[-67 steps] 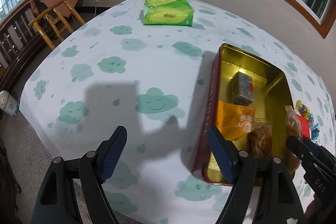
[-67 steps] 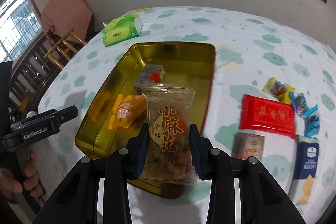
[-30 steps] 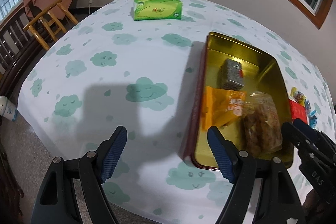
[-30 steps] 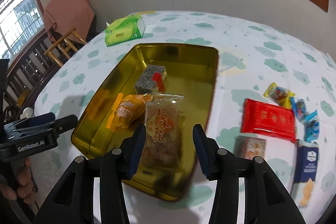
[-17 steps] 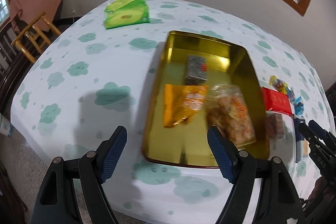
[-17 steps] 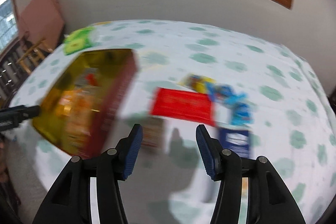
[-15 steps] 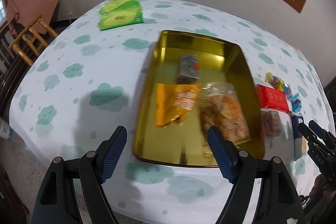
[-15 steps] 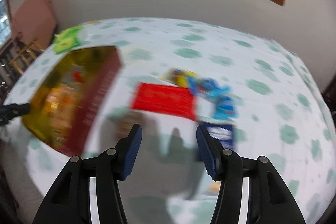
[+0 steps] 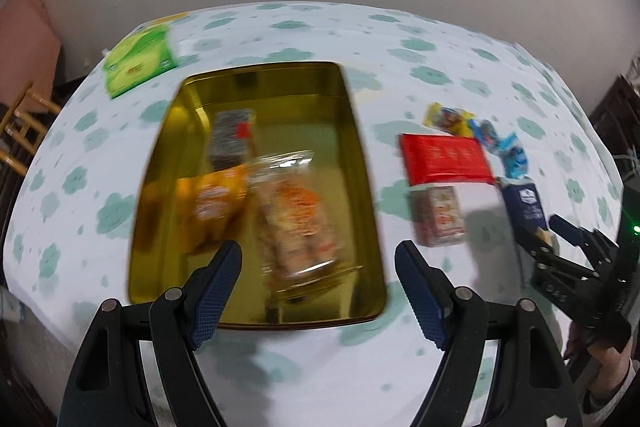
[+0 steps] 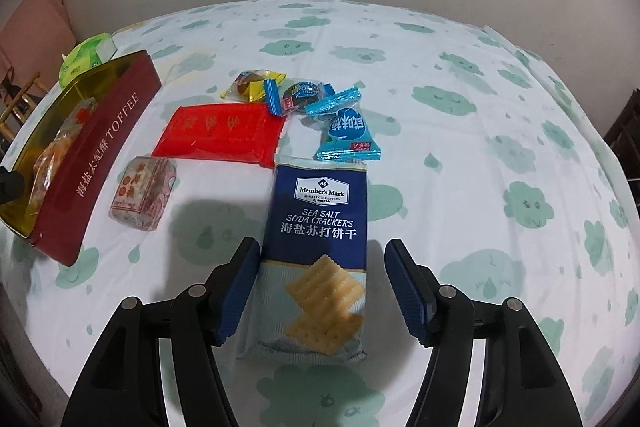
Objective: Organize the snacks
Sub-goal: 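Grasp the blue soda cracker pack with right while left grasps the small printed box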
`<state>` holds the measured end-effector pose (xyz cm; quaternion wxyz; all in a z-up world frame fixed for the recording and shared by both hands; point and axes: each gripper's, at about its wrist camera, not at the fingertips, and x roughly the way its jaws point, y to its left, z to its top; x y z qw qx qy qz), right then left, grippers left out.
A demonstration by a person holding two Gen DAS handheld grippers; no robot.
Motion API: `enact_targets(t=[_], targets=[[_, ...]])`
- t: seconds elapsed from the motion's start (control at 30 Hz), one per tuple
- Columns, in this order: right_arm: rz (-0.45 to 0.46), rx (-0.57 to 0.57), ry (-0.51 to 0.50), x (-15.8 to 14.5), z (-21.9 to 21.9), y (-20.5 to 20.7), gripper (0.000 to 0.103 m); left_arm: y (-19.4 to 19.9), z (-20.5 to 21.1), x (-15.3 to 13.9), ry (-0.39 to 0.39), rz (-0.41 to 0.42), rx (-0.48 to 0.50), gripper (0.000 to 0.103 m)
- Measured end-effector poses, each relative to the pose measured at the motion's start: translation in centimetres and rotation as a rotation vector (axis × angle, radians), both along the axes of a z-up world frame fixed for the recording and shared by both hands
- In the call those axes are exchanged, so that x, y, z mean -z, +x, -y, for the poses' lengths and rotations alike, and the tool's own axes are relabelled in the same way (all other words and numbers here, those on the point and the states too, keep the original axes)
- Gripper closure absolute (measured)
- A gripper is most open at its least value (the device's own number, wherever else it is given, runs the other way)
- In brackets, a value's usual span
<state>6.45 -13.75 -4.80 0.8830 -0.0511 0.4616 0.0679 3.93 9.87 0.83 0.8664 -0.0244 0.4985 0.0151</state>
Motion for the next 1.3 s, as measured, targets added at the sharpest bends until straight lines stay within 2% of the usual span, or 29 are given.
enact_targets(t=[0.17,0.27,0.33,0.57,0.9,1.0,1.17,1.23,1.3], targets=[[-0.003,-0.003,0.012,0.7,-0.1,0.6,0.037,0.9,2.7,0.6,0.010,-0.007,0.046,0.027],[0.010,-0.011,0.003,0.8,-0.3,0.7,0.042,1.2,4.1,0.8,0.015,-0.009,0.069,0.027],[0.017,-0.020,0.009,0.7,-0.4,0.6,0.050,1.4,4.9,0.8,0.022,-0.008,0.082,0.027],[0.022,-0.024,0.035,0.6,0.7,-0.3,0.052,1.9,7.3,1.5,0.023,-0.025,0.129,0.027],[0.048,0.117,0.035,0.7,6.7,-0.2,0.052,3.3,9.9,2.8,0.007,-0.046,0.154,0.027],[0.062,0.127,0.028,0.7,7.6,-0.1,0.052,4.1,10.0,3.5,-0.007,-0.064,0.140,0.031],[0.082,0.130,0.017,0.8,7.5,-0.2,0.052,5.5,9.7,4.6,-0.028,-0.104,0.103,0.047],[0.082,0.130,0.022,0.9,7.4,-0.3,0.052,5.9,9.5,5.1,-0.041,-0.119,0.095,0.050],[0.082,0.130,0.023,0.9,7.4,-0.3,0.052,6.1,9.5,5.2,-0.023,-0.114,0.091,0.052]])
